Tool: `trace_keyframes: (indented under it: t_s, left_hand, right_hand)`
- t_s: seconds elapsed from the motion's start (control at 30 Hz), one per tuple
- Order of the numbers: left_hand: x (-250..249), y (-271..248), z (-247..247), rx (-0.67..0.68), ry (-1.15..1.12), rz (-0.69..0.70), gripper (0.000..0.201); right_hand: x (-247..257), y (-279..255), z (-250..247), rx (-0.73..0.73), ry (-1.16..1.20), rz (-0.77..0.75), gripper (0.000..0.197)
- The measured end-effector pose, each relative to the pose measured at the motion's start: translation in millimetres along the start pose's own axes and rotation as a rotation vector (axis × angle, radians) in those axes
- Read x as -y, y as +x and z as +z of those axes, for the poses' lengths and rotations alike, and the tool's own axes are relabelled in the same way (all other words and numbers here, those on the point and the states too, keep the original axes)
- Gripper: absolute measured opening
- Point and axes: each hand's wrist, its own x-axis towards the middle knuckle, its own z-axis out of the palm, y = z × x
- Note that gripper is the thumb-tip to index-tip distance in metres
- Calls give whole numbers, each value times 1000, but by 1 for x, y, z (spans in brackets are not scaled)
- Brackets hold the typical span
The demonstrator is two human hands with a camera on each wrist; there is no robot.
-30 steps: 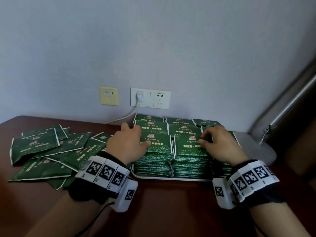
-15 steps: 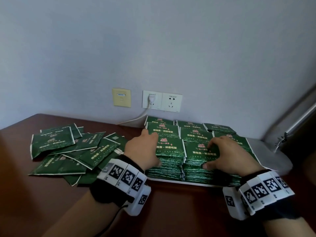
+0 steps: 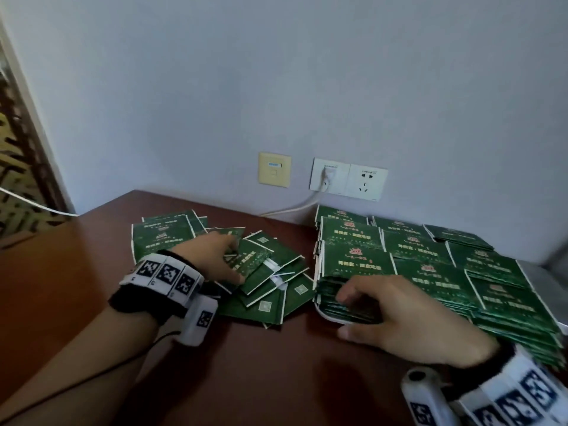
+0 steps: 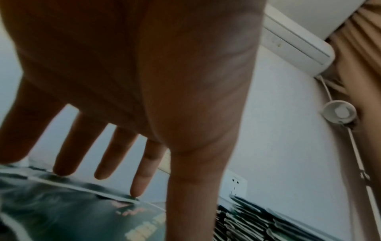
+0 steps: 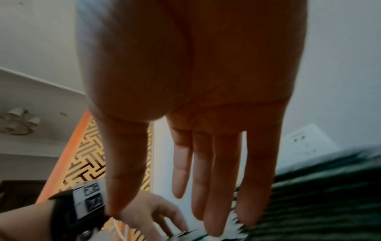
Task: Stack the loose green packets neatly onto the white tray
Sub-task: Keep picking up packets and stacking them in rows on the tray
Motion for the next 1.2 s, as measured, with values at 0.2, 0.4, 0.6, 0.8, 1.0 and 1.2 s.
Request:
trace_keyframes:
  t_s: [0.2,0.4,0.6,0.8,1.0,1.2]
  left_hand:
    - [14,-3,-5,125,63,88,91]
    - [19,-13,-14,299,81,244,63]
    - [15,-16,-18,442,-2,352,41]
    - [29,-9,-13,368,47,185,57]
    - [40,-12,0,301,276,103,52]
    - [45,-10,8,420,170,155,54]
  right_hand:
    - [50,62,47,94,80,-7,43]
    - [75,90,67,70,26,28,56]
    - [77,68,66,239,-99,86,58]
    - [75,38,59,283,-246,101,51]
    - [86,27,58,277,-389,121,41]
    - [102,35,70,285,-293,64,45]
